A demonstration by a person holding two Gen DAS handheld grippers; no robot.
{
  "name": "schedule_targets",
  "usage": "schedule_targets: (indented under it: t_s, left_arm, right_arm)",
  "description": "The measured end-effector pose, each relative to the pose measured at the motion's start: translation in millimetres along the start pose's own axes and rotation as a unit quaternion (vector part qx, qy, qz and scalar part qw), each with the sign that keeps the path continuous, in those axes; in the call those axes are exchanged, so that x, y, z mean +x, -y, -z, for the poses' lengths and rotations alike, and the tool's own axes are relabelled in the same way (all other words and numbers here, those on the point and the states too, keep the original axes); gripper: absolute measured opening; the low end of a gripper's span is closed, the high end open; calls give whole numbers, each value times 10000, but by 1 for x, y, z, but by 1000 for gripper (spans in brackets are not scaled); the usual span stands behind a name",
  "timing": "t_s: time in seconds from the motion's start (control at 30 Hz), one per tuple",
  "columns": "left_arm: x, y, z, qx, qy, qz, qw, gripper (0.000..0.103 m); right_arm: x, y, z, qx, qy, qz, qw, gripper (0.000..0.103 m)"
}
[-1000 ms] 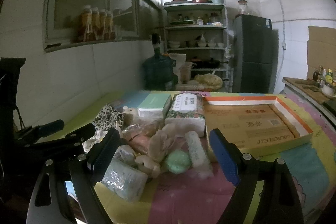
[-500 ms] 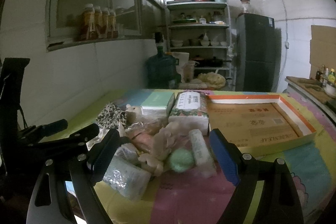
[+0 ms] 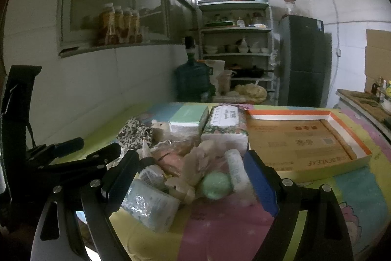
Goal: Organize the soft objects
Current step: 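Grasp the white floral cloth with the left gripper while the right gripper grasps the green 'Flower' packet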
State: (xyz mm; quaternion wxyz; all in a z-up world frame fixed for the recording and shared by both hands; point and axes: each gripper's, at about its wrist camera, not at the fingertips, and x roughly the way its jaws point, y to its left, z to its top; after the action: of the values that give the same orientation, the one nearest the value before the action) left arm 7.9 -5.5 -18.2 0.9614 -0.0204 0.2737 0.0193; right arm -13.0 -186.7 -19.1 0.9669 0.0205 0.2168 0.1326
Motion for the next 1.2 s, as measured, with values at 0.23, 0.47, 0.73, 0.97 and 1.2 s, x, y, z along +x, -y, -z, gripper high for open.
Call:
schedule_targets:
  t_s: [0.23, 0.47, 0.73, 0.97, 1.2]
  left_arm:
    - [2, -3, 2, -14, 9, -15, 10000, 77]
    - [4, -31, 1, -287, 92, -160, 9994, 77]
    - [10, -60, 14, -392, -27, -238, 9989, 77]
    - [12, -71, 27, -334, -144, -65, 9993, 77]
    - [19, -76, 32, -272, -266, 192, 9991, 77]
  right_arm:
    - [1, 0, 1, -40, -30, -64, 10000, 88]
    - [8, -5, 12, -498, -378, -523, 9967, 88]
    - [30, -34, 26, -1678, -960, -1458, 9702, 88]
    - [57, -55, 23, -3070, -1506, -2132, 9152, 87]
    - [70, -72, 37, -3918, -1767, -2212, 8754, 62]
